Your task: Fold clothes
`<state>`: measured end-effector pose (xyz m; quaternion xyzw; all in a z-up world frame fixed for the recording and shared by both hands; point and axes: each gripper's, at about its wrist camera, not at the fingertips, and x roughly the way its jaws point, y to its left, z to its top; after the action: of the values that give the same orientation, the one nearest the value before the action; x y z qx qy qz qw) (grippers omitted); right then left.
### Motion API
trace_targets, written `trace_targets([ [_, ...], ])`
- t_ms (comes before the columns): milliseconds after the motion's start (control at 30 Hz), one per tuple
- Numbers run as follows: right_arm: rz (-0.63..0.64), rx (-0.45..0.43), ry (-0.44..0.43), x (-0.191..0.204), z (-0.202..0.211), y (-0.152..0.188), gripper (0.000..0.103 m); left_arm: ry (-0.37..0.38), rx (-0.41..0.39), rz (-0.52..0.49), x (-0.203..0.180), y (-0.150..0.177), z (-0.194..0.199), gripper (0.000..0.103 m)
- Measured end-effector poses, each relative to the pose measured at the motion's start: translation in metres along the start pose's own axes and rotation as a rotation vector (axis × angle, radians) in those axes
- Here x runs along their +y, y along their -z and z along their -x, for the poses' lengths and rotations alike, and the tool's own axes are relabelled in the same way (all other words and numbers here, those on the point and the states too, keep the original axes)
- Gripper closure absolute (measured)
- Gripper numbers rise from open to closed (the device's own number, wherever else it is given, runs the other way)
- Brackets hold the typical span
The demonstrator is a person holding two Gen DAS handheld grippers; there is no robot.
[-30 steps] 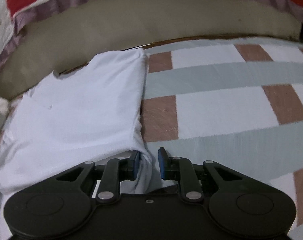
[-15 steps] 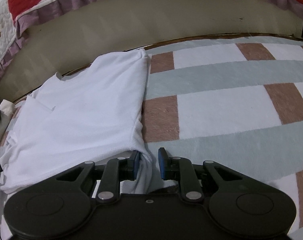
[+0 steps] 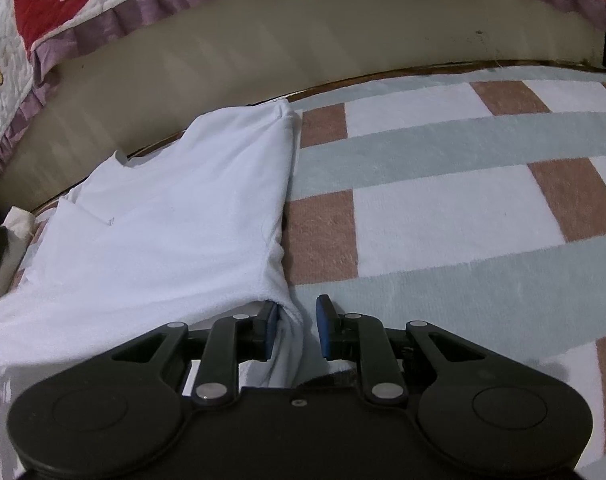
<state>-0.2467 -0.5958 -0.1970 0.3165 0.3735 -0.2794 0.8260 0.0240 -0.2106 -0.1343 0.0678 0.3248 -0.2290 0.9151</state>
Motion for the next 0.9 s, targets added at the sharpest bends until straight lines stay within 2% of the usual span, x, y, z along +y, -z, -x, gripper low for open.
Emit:
trace_targets([
  [33,-0.003,0.006,0.006,0.000,0.001,0.001,0.082,-0.051,0.040,-0.005,0.000,0.005,-0.007,0.082],
  [67,-0.005,0.011,0.012,0.001,0.003,0.001,0.082,-0.105,0.080,-0.019,0.001,0.008,-0.011,0.069],
  [133,-0.010,0.022,0.024,0.001,0.005,0.002,0.079,-0.205,0.158,-0.054,0.003,0.012,-0.017,0.057],
  [167,-0.013,0.028,0.030,0.002,0.007,0.003,0.077,-0.217,0.182,-0.052,0.007,0.013,-0.015,0.051],
  [200,-0.016,0.033,0.036,0.002,0.008,0.004,0.069,-0.208,0.198,-0.040,0.012,0.014,-0.010,0.048],
  [233,-0.018,0.039,0.042,0.002,0.009,0.004,0.062,-0.193,0.224,-0.024,0.018,0.015,-0.005,0.041],
  [267,-0.029,0.070,0.024,0.002,0.013,0.009,0.059,-0.175,0.255,-0.006,0.025,0.017,0.000,0.033],
  [367,-0.071,0.193,-0.055,0.002,0.027,0.029,0.054,-0.112,0.363,0.049,0.045,0.025,0.016,0.031],
  [433,-0.099,0.275,-0.108,0.002,0.036,0.043,0.045,-0.054,0.423,0.064,0.057,0.033,0.025,0.031],
  [500,-0.126,0.357,-0.162,0.002,0.045,0.056,0.040,-0.011,0.491,0.057,0.067,0.044,0.033,0.031],
  [600,-0.168,0.480,-0.242,0.002,0.059,0.076,0.040,-0.004,0.575,0.031,0.079,0.057,0.038,0.031],
  [733,-0.125,0.586,-0.231,0.017,0.076,0.090,0.038,0.016,0.595,0.140,0.104,0.057,0.040,0.031],
  [833,0.012,0.658,-0.177,0.035,0.085,0.105,0.035,-0.007,0.566,0.164,0.115,0.055,0.042,0.029],
  [900,0.099,0.703,-0.147,0.045,0.090,0.118,0.035,0.002,0.578,0.222,0.123,0.060,0.038,0.025],
])
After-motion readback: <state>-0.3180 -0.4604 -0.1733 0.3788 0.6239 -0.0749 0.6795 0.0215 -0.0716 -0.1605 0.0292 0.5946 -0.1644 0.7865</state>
